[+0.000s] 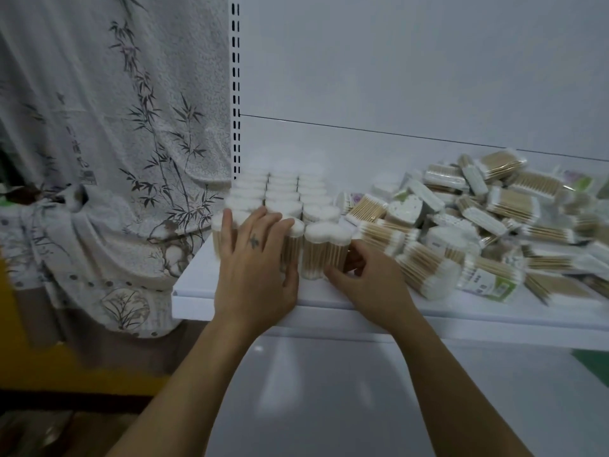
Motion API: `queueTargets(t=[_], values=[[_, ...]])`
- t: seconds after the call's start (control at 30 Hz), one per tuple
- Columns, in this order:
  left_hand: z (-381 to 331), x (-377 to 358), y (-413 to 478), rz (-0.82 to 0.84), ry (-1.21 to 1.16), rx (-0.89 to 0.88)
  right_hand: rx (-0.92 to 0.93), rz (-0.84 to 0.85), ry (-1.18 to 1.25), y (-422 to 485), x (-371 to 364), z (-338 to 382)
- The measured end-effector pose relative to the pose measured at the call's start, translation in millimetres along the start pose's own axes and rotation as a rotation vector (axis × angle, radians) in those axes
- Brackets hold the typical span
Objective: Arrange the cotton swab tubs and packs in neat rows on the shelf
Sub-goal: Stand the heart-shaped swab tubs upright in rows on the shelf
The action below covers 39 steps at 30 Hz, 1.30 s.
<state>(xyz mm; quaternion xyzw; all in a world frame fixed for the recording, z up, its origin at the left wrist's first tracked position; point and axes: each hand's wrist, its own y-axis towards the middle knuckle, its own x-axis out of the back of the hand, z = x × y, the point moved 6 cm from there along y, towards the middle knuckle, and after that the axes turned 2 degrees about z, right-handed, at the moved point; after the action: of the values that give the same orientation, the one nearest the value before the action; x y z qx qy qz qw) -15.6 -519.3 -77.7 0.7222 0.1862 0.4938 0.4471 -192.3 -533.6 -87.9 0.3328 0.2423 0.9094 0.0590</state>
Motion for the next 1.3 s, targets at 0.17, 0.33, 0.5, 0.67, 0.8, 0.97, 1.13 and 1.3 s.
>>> queueTargets(t=[0.17,0.33,0.5,0.67,0.8,0.97,1.13,1.3], values=[[-1,-1,-2,0.010,0.024,-0.017,0.006,0.005,-0.043,-2,-2,2],[-3,-1,-2,0.035,0.035,-0.007,0.003,0.012,-0.086,-2,1,8],[1,-1,-3,0.082,0.071,-0.002,0.004,0.020,-0.130,-2,-3,12],[0,-1,-5,0.111,0.084,0.001,-0.034,0.027,-0.095,-6,-3,11],[-5,1,-4,0.107,0.074,-0.006,-0.050,0.033,-0.105,-7,1,14],[-8,8,-4,0.094,0.030,-0.009,-0.079,0.126,-0.088,-10,7,16],[-23,25,20,0.036,-0.023,-0.048,-0.046,0.189,-0.227,1,51,31],[-39,25,76,0.169,-0.002,-0.067,-0.035,0.238,-0.416,41,91,45]])
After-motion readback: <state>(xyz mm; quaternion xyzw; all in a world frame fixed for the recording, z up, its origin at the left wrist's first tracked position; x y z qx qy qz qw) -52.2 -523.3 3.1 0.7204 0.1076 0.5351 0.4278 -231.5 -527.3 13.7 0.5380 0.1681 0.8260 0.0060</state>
